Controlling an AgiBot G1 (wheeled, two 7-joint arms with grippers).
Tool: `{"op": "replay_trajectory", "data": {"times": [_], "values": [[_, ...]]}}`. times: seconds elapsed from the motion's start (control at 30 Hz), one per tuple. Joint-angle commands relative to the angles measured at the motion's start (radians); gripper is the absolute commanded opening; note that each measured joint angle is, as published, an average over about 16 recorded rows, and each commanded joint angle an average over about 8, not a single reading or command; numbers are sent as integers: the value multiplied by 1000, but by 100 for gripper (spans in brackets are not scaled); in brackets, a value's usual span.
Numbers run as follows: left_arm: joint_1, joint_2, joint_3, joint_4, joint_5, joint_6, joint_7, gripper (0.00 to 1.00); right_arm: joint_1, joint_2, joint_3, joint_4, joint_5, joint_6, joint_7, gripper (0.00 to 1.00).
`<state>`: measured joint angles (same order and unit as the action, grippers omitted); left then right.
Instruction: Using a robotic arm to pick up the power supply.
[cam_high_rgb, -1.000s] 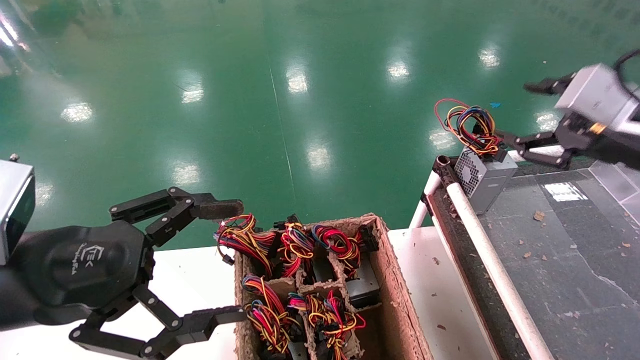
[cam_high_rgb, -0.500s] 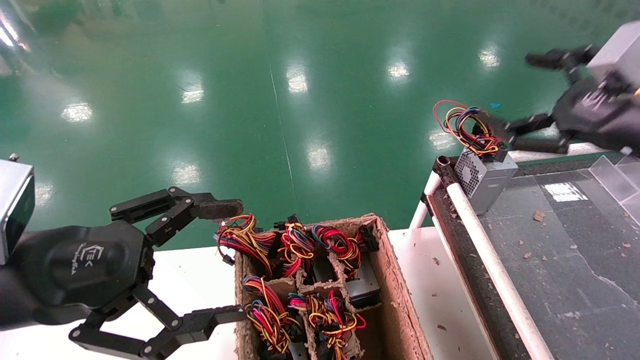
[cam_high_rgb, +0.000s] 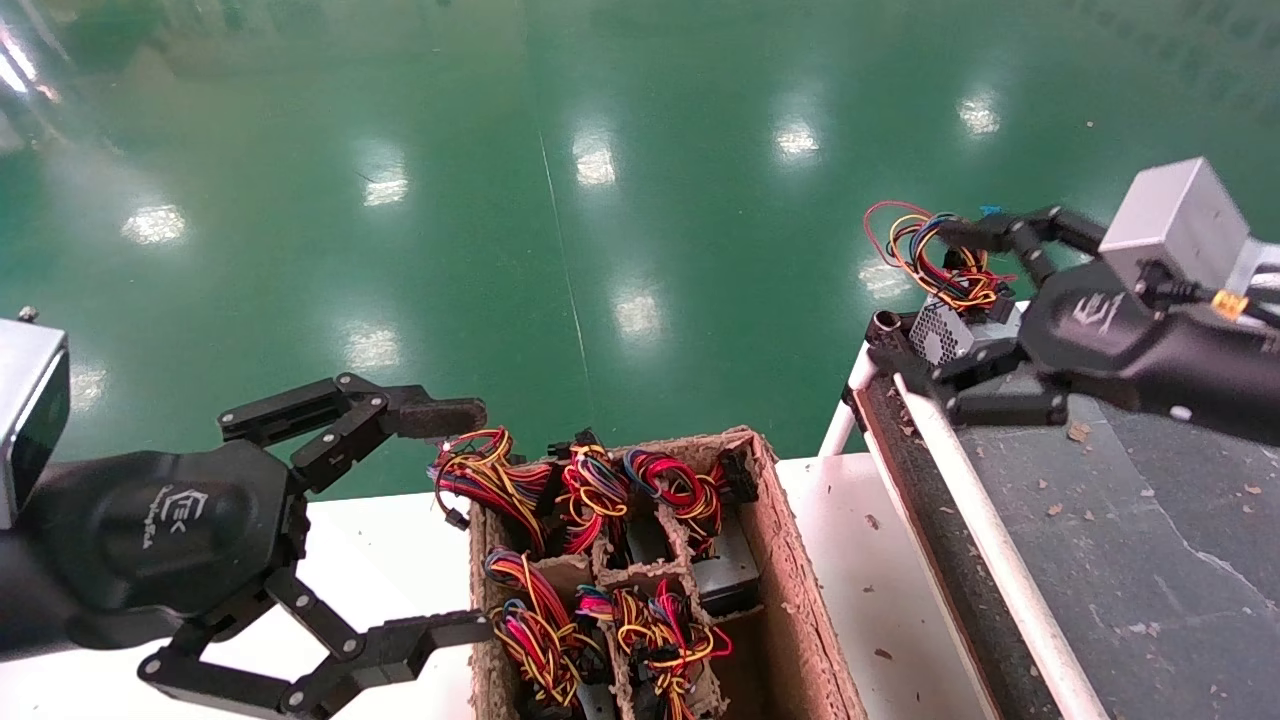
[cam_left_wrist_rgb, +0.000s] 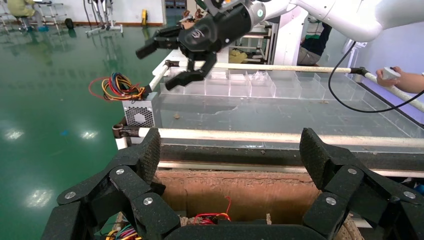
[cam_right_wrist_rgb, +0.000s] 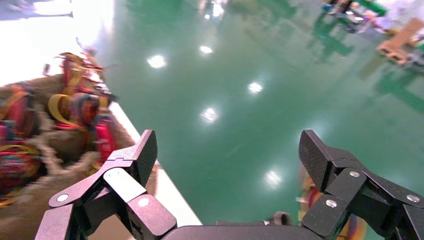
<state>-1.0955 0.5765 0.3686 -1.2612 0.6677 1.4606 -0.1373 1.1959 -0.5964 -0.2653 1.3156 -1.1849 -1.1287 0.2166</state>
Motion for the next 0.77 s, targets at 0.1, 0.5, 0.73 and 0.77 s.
{"op": "replay_trajectory", "data": {"times": [0.1,0.5,0.73,0.77], "values": [[0,0,0,0,0,0,0,100,-14,-2,-2,-4,51,-41,-3,100],[0,0,0,0,0,0,0,100,-55,-7,-6,-14,205,-165,-13,100],[0,0,0,0,0,0,0,100,-75,-9,-9,-19,282,-228,-18,100],[0,0,0,0,0,0,0,100,-77,-9,-9,-20,288,-233,-18,100]]}}
